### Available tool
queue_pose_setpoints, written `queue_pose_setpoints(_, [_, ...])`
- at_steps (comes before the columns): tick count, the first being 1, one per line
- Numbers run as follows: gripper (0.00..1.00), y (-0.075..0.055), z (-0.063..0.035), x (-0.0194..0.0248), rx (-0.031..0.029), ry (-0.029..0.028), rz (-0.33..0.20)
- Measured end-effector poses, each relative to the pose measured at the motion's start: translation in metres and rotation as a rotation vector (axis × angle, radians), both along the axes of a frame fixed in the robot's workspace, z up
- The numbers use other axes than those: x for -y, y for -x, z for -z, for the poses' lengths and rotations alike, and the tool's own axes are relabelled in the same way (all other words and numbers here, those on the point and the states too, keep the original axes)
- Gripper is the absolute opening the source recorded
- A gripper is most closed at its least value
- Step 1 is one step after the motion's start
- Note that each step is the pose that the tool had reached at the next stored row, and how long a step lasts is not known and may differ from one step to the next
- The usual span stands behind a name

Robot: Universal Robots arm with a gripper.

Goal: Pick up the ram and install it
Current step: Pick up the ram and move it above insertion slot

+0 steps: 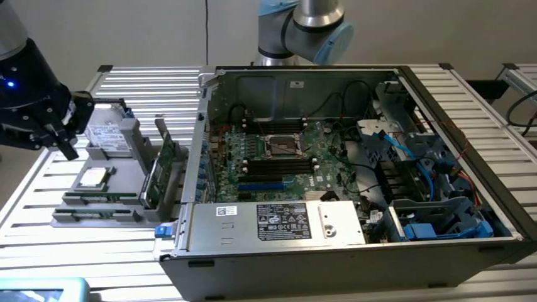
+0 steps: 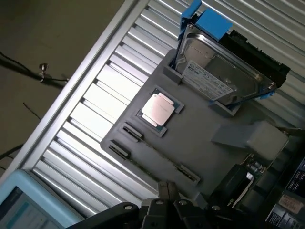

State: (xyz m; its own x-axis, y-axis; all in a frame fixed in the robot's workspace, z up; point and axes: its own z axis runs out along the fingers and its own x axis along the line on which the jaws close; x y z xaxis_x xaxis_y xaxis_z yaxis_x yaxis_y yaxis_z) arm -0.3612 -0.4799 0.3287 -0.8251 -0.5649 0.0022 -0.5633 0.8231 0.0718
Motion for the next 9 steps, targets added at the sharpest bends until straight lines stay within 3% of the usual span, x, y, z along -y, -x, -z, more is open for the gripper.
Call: queue_pose_setpoints(9, [0.11,0.0000,0.0004,0.0000,0.0015,-0.0036,-0.164])
